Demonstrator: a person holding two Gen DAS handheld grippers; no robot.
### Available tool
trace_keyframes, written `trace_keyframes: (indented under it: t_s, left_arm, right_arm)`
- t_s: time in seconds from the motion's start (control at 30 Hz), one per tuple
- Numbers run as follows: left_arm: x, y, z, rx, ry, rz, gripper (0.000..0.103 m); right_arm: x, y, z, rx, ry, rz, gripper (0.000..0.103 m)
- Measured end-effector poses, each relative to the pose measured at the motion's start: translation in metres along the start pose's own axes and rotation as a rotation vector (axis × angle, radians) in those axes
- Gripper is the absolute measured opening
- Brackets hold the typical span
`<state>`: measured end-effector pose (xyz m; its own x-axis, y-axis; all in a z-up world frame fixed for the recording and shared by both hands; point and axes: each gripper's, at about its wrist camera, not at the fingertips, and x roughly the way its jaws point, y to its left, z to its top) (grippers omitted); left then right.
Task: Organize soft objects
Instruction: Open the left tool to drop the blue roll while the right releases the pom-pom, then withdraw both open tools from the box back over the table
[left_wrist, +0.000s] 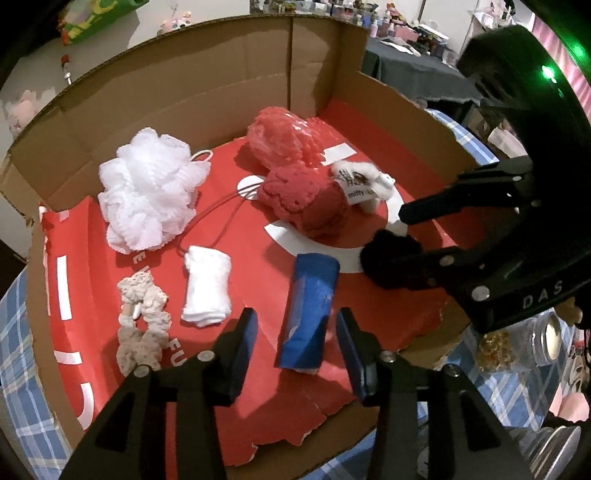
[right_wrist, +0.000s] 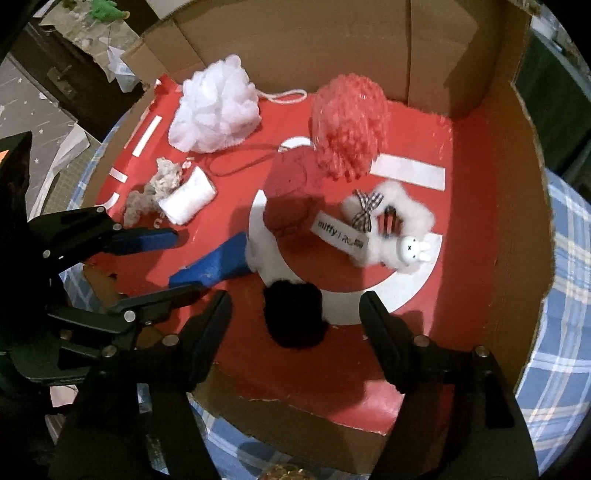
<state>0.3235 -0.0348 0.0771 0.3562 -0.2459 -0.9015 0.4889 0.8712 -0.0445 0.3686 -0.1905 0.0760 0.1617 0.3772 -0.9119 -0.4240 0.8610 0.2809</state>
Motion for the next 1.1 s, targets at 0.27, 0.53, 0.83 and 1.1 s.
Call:
trace_keyframes:
  t_s: [0.27, 0.53, 0.83, 1.1]
  left_arm:
    - [-0.038, 0.007, -0.004, -0.063, -0.094, 0.035, 0.068]
    - [-0.110, 0.000, -0.033, -0.141, -0.283, 0.084, 0.084]
    - [-0.193, -0.038, -0.087, -0.185, -0.538, 0.089, 0.098]
    - [-0.230, -0.082, -0.145, -0.190, -0.696, 0.177, 0.103]
  right_arm:
    - [-0.026, 0.004, -0.003, 0.007, -0.068, -0.020, 0.071]
    - [-0.092, 0.027, -0.034, 0.012, -0.216, -0.051, 0.075]
    - [-0.170, 0.081, -0.096, -0.038, -0.474, -0.211, 0.083]
    - [-0.211, 0.124, -0.180, -0.066, -0.734, -0.311, 0.091]
